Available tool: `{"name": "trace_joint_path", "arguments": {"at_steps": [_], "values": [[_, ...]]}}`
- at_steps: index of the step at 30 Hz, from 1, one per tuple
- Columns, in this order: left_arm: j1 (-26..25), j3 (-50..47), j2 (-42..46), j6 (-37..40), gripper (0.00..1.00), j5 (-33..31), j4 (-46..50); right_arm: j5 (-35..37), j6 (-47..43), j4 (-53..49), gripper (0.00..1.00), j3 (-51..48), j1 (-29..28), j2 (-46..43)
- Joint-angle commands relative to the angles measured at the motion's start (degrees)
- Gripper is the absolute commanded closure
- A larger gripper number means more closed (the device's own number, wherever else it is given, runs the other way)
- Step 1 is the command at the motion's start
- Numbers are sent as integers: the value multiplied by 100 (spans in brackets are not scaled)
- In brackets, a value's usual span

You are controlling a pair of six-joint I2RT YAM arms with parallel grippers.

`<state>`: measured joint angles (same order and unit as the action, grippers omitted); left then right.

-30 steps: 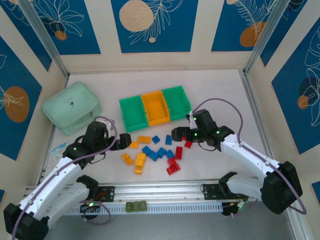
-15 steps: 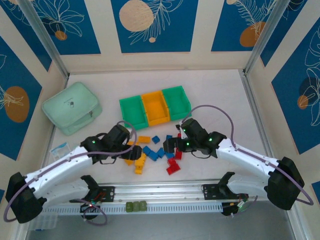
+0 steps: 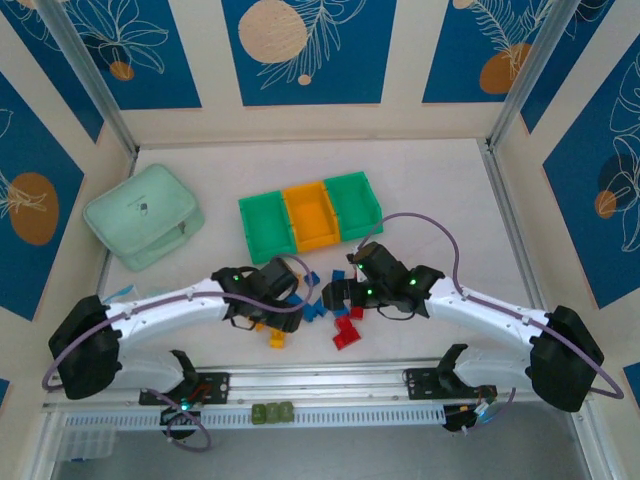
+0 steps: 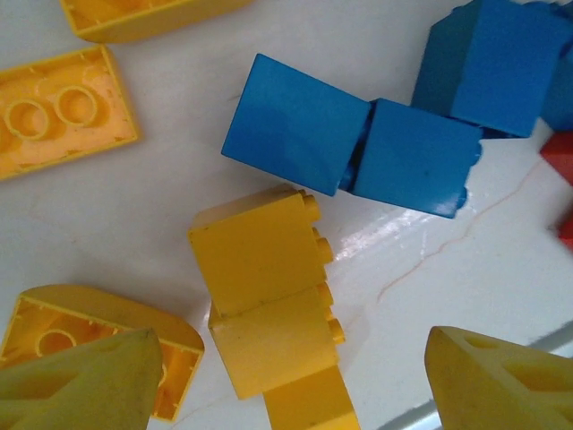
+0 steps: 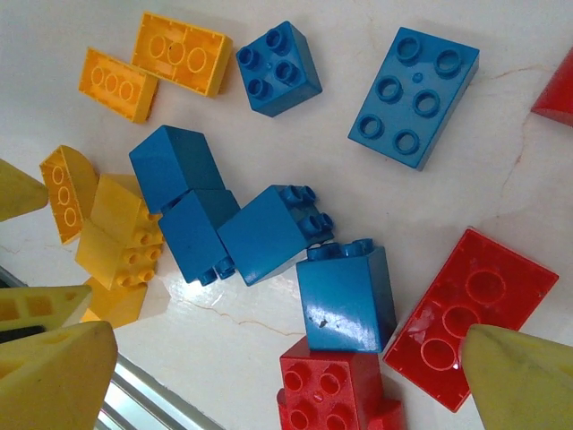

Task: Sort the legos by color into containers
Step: Pick up the lego from the middle-left of the table.

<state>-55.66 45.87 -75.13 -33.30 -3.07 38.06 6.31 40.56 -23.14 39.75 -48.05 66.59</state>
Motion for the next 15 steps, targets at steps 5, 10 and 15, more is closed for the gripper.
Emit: {"name": "trace_joint_path", "arguments": {"at_steps": [5,10,15], "values": [[-42,110,-506,113,26,-246,-410,177,58,55,1,-56,-43,-31],[-44,150,-854,65,30,-489,-423,209,40,17,1,-44,-38,-49],[-42,185,-1067,112,34,-508,-658,189,15,55,1,-1,-46,-2]]}}
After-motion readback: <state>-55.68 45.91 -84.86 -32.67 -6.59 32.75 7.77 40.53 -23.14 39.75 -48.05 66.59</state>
